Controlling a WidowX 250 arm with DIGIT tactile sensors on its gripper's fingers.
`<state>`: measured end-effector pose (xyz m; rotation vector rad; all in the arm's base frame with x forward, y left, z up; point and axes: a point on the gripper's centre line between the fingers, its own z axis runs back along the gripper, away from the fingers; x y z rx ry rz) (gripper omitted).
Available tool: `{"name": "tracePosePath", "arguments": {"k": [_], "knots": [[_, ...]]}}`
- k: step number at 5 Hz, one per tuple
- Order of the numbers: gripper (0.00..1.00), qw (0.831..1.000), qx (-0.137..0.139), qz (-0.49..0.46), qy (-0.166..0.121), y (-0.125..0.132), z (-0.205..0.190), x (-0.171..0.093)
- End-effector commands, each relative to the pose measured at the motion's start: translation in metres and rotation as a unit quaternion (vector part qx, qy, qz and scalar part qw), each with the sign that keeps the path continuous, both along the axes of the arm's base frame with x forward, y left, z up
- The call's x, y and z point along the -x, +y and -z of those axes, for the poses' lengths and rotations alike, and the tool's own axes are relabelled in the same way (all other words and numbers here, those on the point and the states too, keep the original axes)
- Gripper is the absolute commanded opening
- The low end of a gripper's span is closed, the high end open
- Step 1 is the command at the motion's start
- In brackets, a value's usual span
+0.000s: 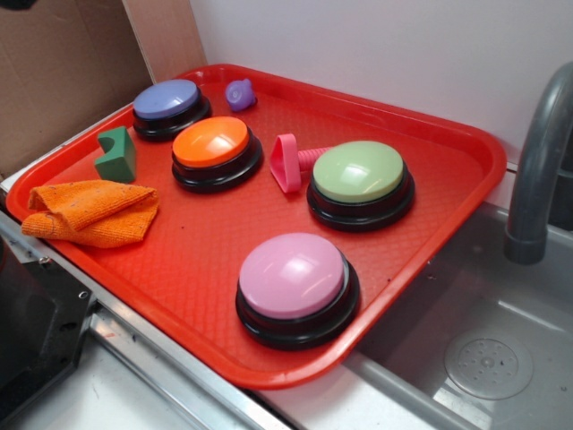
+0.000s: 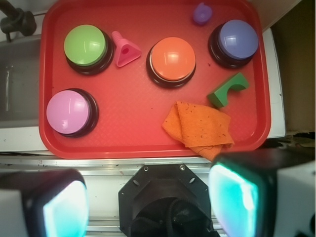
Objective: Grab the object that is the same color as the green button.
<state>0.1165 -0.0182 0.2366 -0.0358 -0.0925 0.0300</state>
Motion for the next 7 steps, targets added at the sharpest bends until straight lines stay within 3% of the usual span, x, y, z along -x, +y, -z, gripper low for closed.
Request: {"name": "tracePosePath", "arguments": {"k": [1,2,3,4,5,7], "knots": [[1.0,1.0,0.0,0.0,0.0,0.0,0.0,0.0],[1.0,0.999,0.021,-0.033,-0.002,0.014,0.0,-0.006],[1.0,0.996,0.019,-0.087,-0.006,0.03,0.007,-0.013],[1.0,0.988,0.035,-0.152,0.012,0.053,0.026,-0.028],[1.0,0.974,0.028,-0.226,0.006,0.073,0.043,-0.039],[1.0,0.93,0.004,-0.365,-0.036,0.118,0.079,-0.053]]}}
